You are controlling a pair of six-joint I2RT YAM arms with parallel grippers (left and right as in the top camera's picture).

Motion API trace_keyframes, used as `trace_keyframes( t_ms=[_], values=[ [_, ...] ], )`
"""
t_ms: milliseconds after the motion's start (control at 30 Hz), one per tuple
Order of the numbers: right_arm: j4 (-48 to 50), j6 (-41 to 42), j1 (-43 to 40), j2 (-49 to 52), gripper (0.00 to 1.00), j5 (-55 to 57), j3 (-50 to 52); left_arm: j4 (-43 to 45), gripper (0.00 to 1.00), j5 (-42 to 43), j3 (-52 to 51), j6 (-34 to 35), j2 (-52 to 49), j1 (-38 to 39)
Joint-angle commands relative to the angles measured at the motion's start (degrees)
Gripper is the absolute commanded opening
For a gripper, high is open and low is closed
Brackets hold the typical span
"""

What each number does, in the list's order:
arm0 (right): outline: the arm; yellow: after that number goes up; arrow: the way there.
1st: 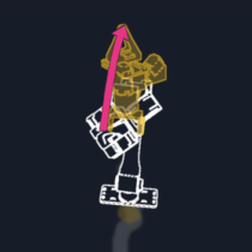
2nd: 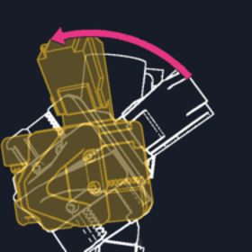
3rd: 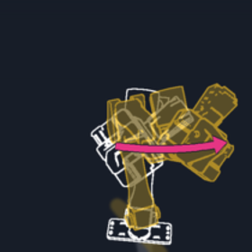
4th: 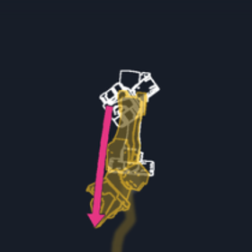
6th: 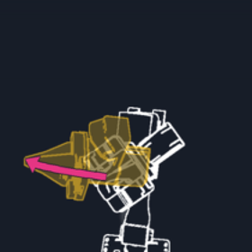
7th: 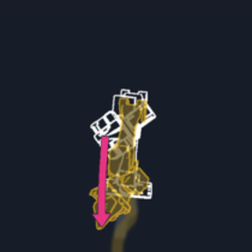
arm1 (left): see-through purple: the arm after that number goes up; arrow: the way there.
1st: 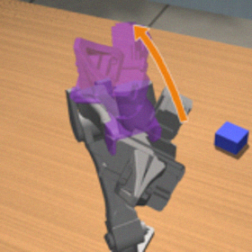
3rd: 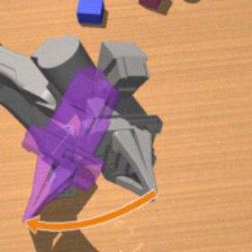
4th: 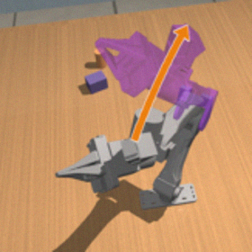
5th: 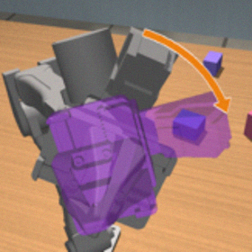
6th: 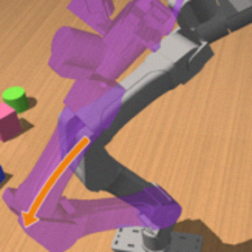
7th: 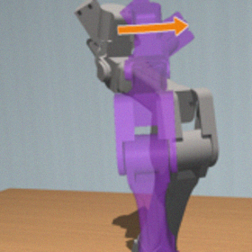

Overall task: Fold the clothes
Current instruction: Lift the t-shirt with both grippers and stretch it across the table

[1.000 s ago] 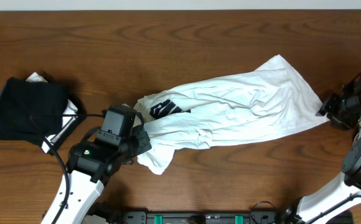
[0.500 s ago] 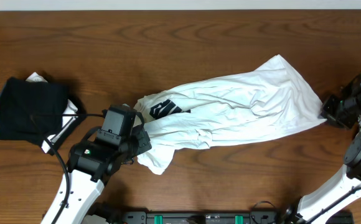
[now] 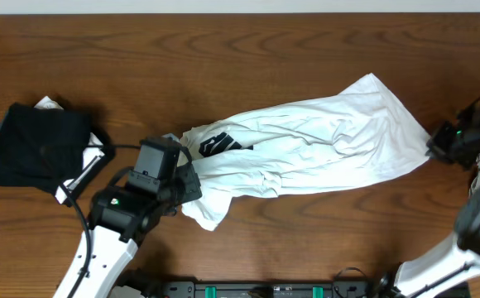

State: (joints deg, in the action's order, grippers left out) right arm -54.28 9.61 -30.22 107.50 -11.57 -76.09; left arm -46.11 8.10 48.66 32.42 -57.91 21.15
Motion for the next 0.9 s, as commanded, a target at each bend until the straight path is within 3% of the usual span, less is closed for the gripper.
trace_keyframes(
  t_ms=[0, 333, 467, 667, 867],
  values=[
    [-3.34, -0.04, 0.11, -12.87, 0.01, -2.86, -4.22, -0.17, 0.06, -1.31, 8.04, -7.91, 0.81, -0.31],
    [-10.99, -0.92, 1.79, -40.54, 0.01, -0.37, -5.68, -7.87, 0.06, -1.36, 29.0, -22.49, 1.14, -0.31],
    [-10.91, -0.9, 1.79, -47.98, 0.01, 0.85, -5.68, -10.71, 0.06, -1.99, 35.47, -25.22, 2.25, -0.31],
    [-9.97, -0.87, 1.79, -53.42, 0.01, 0.87, -7.78, -13.49, 0.06, -8.48, 41.66, -25.35, 5.84, -0.31],
    [-10.99, -0.83, 1.79, -51.65, 0.01, 1.11, -12.04, -13.03, 0.06, -13.62, 42.82, -25.31, 8.68, -0.31]
  ],
)
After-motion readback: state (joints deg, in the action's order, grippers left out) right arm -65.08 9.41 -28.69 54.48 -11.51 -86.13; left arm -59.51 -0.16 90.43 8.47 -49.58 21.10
